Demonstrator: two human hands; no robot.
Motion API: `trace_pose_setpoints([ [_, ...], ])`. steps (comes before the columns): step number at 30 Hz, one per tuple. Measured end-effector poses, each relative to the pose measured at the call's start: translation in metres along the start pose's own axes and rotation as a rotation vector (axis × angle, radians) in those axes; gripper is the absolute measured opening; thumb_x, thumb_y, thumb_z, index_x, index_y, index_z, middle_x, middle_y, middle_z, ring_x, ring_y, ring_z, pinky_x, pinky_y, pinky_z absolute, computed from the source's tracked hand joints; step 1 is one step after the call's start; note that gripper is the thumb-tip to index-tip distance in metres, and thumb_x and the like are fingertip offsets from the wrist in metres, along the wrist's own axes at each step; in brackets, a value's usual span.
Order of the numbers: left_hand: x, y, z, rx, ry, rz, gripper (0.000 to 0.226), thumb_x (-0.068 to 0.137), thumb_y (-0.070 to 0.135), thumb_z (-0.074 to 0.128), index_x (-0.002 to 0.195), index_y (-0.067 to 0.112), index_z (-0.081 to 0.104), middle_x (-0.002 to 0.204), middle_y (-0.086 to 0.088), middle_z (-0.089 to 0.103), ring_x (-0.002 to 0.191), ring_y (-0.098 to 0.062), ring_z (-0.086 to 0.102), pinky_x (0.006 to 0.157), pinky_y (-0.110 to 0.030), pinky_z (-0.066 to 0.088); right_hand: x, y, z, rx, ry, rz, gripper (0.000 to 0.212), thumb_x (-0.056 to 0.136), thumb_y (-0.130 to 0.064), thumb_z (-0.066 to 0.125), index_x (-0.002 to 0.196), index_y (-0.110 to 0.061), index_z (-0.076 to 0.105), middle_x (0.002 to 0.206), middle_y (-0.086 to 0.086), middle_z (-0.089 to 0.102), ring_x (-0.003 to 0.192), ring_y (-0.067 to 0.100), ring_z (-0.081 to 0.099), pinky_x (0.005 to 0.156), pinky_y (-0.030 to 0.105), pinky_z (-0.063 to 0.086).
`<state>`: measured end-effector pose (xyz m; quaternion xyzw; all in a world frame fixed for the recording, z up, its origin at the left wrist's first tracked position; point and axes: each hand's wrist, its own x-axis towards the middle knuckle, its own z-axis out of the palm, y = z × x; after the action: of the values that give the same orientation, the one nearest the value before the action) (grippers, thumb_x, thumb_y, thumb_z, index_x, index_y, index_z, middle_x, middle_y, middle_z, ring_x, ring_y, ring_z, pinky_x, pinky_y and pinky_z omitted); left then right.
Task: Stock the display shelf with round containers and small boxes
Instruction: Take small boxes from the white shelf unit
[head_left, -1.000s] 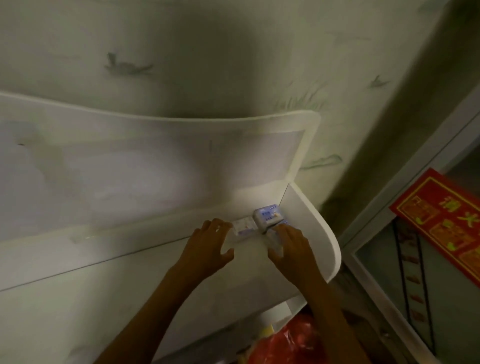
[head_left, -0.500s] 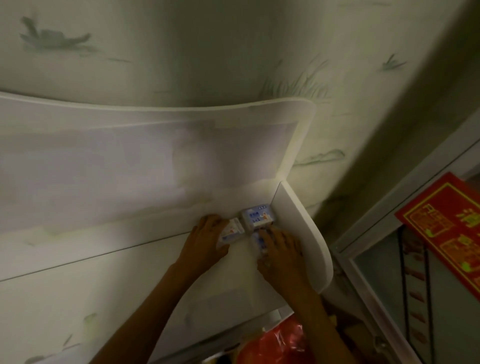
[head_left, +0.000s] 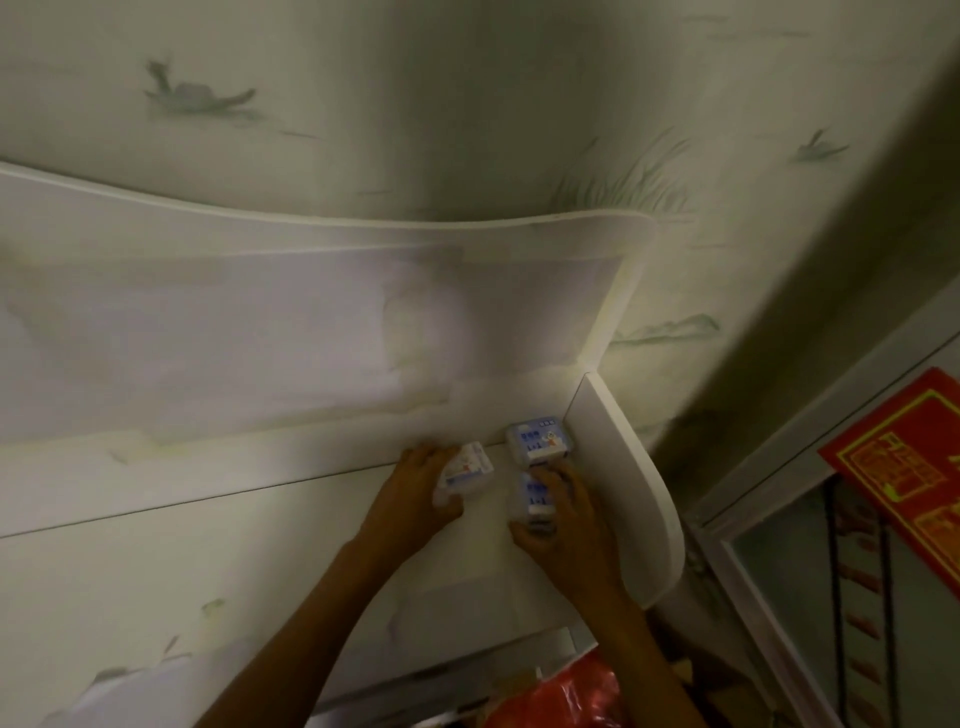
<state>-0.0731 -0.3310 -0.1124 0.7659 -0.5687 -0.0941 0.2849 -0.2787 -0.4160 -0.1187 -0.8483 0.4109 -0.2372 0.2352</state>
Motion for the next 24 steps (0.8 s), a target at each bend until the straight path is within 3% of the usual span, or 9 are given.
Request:
trace_pose_setpoints([
  [6, -0.032, 0.004, -0.054, -0.078, 0.180, 0.025, 0.064, 0.072, 0.023, 0.079, 0.129, 0.012, 0.052, 0.123, -0.006, 0.056, 0.106, -0.022, 0.050, 0.087, -0.027, 0.043, 0.009, -0.016, -0.012, 0.173, -0.012, -0.058, 0.068, 0.066, -0.059, 0.067, 0.127, -0.050, 0.039, 0.138, -0.012, 0.039, 0.112, 0.016, 0.055, 0.077, 0.035, 0.058],
  [11, -0.070, 0.011, -0.100, -0.148, 0.294, -0.043, 0.062, 0.069, 0.031, 0.080, 0.124, 0.016, 0.056, 0.118, -0.002, 0.059, 0.104, -0.016, 0.052, 0.087, -0.030, 0.047, 0.019, -0.062, -0.012, 0.245, -0.060, -0.198, 0.068, 0.068, -0.059, 0.067, 0.129, -0.035, 0.046, 0.134, -0.007, 0.043, 0.116, 0.017, 0.052, 0.083, 0.034, 0.057],
  [15, -0.117, 0.002, -0.134, -0.154, 0.364, -0.095, 0.059, 0.068, 0.040, 0.071, 0.121, 0.017, 0.058, 0.114, 0.001, 0.061, 0.101, -0.014, 0.055, 0.086, -0.027, 0.048, 0.014, -0.113, -0.003, 0.300, -0.119, -0.310, 0.064, 0.069, -0.056, 0.067, 0.127, -0.037, 0.045, 0.127, -0.010, 0.045, 0.108, 0.009, 0.053, 0.083, 0.018, 0.053],
  [20, -0.200, -0.021, -0.185, -0.130, 0.488, -0.166, 0.062, 0.068, 0.046, 0.071, 0.120, 0.016, 0.059, 0.112, 0.006, 0.060, 0.098, -0.007, 0.056, 0.082, -0.015, 0.046, -0.013, -0.190, 0.018, 0.422, -0.207, -0.383, 0.055, 0.071, -0.048, 0.072, 0.121, -0.045, 0.048, 0.121, -0.016, 0.049, 0.103, 0.007, 0.058, 0.078, 0.023, 0.055],
  [24, -0.282, -0.041, -0.227, -0.084, 0.566, -0.213, 0.059, 0.070, 0.042, 0.067, 0.122, 0.017, 0.058, 0.111, 0.005, 0.059, 0.100, -0.005, 0.053, 0.082, -0.012, 0.043, -0.054, -0.255, 0.045, 0.520, -0.289, -0.448, 0.056, 0.072, -0.044, 0.074, 0.123, -0.037, 0.053, 0.124, -0.011, 0.054, 0.107, 0.009, 0.059, 0.082, 0.021, 0.054],
])
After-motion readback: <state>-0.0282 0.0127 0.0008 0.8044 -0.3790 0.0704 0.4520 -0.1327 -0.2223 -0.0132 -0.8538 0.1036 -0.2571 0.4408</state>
